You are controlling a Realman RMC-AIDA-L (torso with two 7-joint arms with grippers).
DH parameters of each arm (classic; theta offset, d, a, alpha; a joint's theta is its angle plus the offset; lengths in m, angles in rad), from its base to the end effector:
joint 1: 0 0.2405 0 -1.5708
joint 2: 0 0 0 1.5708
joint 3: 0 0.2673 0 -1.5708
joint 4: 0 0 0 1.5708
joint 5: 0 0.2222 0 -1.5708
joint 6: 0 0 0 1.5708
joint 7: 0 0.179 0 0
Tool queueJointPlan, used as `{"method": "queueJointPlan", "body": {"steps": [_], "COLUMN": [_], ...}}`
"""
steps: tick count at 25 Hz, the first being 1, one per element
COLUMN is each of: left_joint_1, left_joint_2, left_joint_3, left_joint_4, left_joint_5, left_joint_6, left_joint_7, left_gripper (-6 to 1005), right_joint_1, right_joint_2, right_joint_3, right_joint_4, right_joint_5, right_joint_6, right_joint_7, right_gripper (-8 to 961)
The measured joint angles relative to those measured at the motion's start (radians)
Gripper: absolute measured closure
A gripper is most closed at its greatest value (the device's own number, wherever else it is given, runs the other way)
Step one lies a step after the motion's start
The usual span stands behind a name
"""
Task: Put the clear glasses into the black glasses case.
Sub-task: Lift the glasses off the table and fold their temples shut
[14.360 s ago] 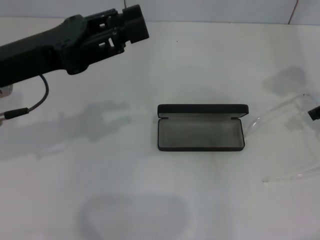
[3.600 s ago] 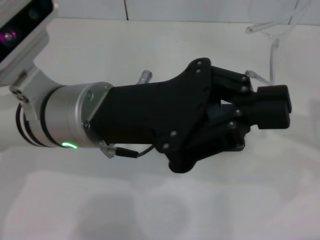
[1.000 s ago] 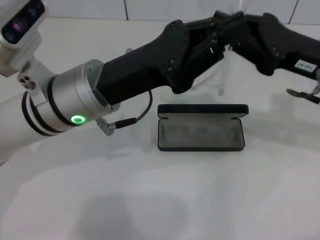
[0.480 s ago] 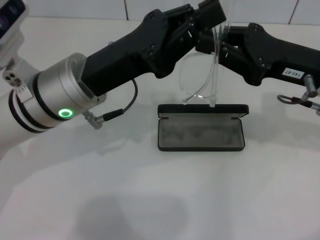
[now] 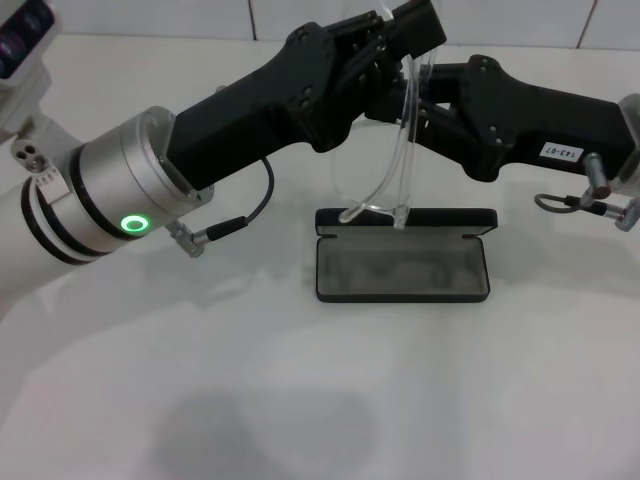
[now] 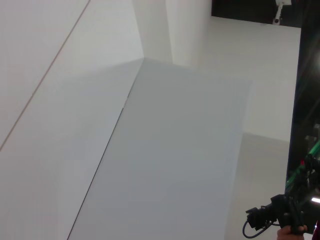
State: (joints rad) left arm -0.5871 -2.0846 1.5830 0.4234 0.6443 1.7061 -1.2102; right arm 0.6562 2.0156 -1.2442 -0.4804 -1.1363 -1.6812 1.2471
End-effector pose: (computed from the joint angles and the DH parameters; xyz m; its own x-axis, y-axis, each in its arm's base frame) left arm -0.1219 0.3325 -0.0460 0.2613 0.2387 0.9353 0.2304 -0.9564 0.1797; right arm 0.1362 0.3615 -0.0285 0.5391 -0.1318 -0.8319 -0.1659 -0.9849 0.0485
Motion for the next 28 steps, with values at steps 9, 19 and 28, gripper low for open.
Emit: {"method": "queueJointPlan", "body": {"steps": [9, 19, 28], "left_joint_1": [0.004, 0.027, 0.128], "left_joint_2": [0.0, 0.081, 0.114], "left_joint_3": [0.0, -0.002, -0.148], "left_joint_4": [0.0, 0.01, 0.013], "left_joint_5": [0.0, 0.037, 0.085], "left_joint_6": [-0.001, 0.136, 0.194], "left_joint_7": [0.0, 0.0, -0.008], "left_gripper": [927, 926, 927], "right_joint_1": [-0.002, -0.05, -0.181], "right_joint_2": [0.001, -0.031, -0.029], "right_joint_3": [0.006, 0.04, 0.058], "right_joint_4": [0.0, -0.064, -0.428], "right_joint_5": [-0.006, -0.004, -0.131], "right_joint_6": [0.01, 0.011, 0.025], "right_joint_7": [0.0, 0.047, 0.265], "right_gripper": [831, 831, 830]}}
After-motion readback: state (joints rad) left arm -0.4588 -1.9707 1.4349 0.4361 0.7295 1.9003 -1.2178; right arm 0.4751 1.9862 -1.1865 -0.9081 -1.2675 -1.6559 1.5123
